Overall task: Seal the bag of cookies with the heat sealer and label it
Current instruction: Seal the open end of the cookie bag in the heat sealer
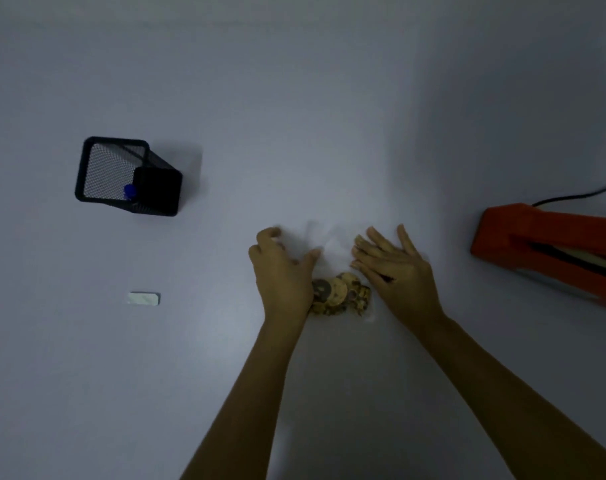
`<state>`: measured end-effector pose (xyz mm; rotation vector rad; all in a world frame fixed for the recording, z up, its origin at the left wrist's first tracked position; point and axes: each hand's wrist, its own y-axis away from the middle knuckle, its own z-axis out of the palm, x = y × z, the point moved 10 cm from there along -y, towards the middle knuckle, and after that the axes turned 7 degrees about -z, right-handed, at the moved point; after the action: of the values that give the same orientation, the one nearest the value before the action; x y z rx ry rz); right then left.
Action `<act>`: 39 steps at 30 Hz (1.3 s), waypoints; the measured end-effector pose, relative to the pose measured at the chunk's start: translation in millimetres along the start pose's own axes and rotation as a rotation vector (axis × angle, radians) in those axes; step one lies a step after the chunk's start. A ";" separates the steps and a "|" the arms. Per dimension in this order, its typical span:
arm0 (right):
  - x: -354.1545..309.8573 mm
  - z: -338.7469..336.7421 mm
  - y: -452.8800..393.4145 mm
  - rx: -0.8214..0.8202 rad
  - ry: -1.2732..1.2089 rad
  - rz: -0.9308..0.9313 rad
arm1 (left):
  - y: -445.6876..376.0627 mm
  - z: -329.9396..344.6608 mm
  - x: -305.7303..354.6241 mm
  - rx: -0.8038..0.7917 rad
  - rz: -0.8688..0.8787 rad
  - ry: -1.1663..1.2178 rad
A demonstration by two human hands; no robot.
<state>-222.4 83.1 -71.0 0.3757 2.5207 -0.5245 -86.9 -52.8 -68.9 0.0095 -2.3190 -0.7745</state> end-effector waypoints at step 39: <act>8.4 -83.3 109.6 0.314 -0.863 0.939 | 95.8 76.3 39.0 -0.437 0.269 0.234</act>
<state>-226.4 217.8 -42.1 1.0876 1.2347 -0.5222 -144.6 58.2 -39.1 -0.3776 -1.8449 -1.0592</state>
